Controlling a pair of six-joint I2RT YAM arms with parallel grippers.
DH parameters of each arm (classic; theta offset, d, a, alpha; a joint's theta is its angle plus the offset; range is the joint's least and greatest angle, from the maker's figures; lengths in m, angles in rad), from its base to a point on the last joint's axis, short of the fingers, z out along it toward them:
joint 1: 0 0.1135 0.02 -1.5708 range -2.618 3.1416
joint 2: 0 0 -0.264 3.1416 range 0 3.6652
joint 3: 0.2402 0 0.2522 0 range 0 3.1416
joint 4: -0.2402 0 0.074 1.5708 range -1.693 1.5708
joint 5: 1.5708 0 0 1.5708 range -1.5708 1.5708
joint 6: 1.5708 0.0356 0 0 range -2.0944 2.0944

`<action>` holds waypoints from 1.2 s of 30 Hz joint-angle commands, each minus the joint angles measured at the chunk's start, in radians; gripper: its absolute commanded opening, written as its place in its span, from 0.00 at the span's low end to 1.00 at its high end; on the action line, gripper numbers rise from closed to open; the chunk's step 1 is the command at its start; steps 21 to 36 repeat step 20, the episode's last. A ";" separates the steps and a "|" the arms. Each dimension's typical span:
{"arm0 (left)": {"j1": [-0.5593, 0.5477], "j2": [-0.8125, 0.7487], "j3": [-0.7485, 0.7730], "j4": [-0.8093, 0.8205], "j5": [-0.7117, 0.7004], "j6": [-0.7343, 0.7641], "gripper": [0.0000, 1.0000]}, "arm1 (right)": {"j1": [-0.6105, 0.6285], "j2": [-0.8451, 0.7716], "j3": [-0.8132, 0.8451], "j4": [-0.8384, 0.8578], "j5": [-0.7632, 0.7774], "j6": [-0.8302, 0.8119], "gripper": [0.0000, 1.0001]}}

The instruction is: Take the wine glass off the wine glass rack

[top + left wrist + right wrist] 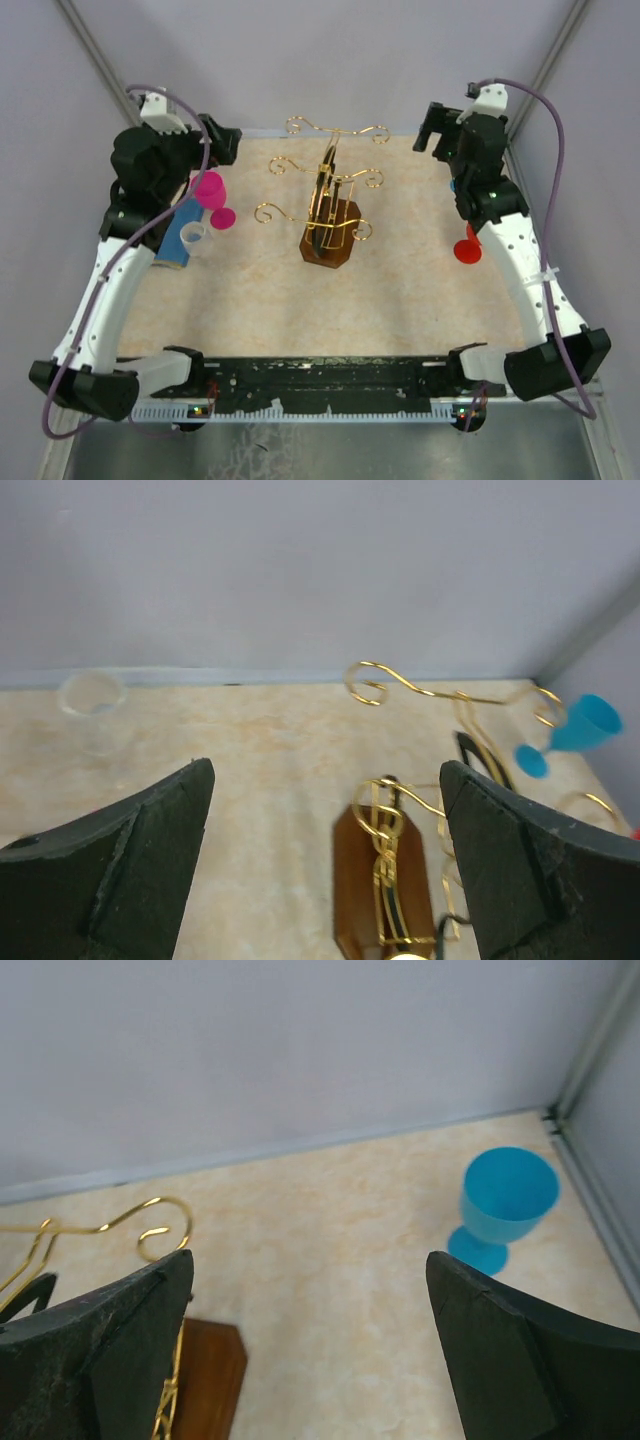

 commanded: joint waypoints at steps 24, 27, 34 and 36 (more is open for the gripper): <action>0.010 0.236 0.147 -0.270 -0.263 0.101 1.00 | 0.007 0.130 0.127 -0.105 -0.315 0.052 0.99; 0.010 0.236 0.147 -0.270 -0.263 0.101 1.00 | 0.007 0.130 0.127 -0.105 -0.315 0.052 0.99; 0.010 0.236 0.147 -0.270 -0.263 0.101 1.00 | 0.007 0.130 0.127 -0.105 -0.315 0.052 0.99; 0.010 0.236 0.147 -0.270 -0.263 0.101 1.00 | 0.007 0.130 0.127 -0.105 -0.315 0.052 0.99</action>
